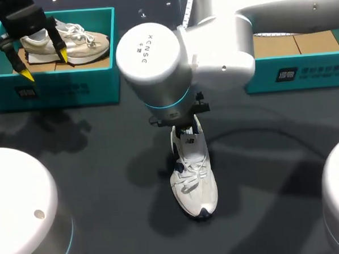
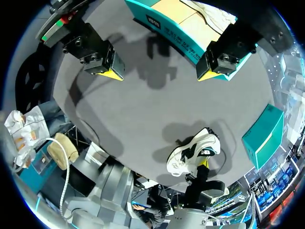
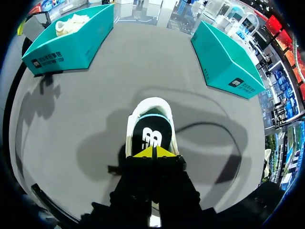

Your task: Take the shoe out of the shoebox, open the shoe tongue, remove and reinsert the insole, then place the shoe into the shoebox

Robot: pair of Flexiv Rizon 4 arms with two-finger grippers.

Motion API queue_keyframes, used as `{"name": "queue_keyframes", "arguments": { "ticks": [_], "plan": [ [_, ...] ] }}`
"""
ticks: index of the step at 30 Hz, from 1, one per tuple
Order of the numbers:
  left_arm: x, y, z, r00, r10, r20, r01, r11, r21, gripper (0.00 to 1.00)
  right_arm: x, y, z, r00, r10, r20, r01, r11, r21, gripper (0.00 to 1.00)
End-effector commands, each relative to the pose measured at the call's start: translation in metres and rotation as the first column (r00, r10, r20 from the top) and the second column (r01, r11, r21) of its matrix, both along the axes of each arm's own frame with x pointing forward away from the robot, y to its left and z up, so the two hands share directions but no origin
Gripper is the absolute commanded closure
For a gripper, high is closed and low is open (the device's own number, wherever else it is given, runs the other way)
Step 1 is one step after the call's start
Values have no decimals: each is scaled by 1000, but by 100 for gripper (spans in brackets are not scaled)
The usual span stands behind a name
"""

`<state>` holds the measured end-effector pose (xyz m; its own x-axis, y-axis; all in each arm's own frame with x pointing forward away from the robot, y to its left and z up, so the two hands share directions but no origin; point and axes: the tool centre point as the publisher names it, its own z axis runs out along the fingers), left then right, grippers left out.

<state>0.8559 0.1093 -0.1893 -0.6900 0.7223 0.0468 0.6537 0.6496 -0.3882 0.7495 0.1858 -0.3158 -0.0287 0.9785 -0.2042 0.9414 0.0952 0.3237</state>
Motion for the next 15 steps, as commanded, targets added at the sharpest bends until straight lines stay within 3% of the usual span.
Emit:
{"name": "queue_keyframes", "arguments": {
  "ticks": [1, 9, 15],
  "plan": [
    [0, 1, 0, 1000, -1, 2, 1, 1000, 2, 0, 0, 6, -16, 999, -35, 25, 36, 999, -24, 100],
    [0, 1, 0, 1000, -1, 2, 1, 1000, 2, 0, 12, 0, -38, 999, -39, 29, 40, 998, -50, 100],
    [0, 1, 0, 1000, -1, 2, 1, 1000, 2, 0, 16, 1, -60, 999, -30, -12, 29, 998, -47, 100]
  ]
}}
